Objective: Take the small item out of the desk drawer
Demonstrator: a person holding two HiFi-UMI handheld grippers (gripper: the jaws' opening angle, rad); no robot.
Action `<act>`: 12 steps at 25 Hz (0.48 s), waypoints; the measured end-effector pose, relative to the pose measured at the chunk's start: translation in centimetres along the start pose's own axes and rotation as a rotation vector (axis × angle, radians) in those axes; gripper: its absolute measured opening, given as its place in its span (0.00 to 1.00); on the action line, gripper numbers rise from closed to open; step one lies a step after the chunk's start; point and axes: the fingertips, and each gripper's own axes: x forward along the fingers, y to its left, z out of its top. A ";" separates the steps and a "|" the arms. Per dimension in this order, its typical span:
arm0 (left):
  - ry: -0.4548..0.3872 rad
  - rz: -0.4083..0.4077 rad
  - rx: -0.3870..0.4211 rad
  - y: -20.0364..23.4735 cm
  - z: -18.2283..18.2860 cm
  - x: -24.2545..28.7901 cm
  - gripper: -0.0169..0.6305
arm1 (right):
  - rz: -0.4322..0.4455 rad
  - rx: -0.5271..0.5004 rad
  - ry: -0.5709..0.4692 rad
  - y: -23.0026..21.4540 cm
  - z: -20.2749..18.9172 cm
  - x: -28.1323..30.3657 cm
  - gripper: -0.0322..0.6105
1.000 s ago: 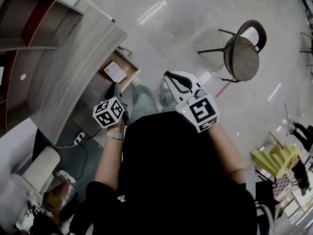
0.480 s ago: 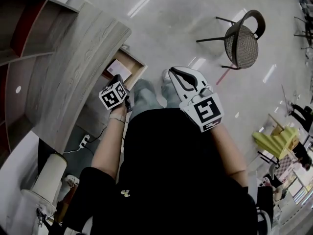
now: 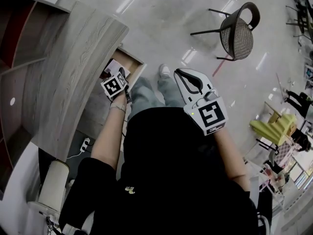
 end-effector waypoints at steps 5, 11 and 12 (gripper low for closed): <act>0.003 0.073 -0.008 1.2 -0.1 1.6 0.60 | -0.024 -0.019 0.025 0.6 -0.4 -0.2 0.05; -0.010 0.154 -0.029 2.9 -0.2 3.5 0.72 | -0.050 -0.069 0.052 1.2 -1.1 -0.5 0.05; -0.009 0.159 -0.028 3.0 -0.2 3.8 0.73 | -0.055 -0.073 0.056 1.3 -1.1 -0.6 0.05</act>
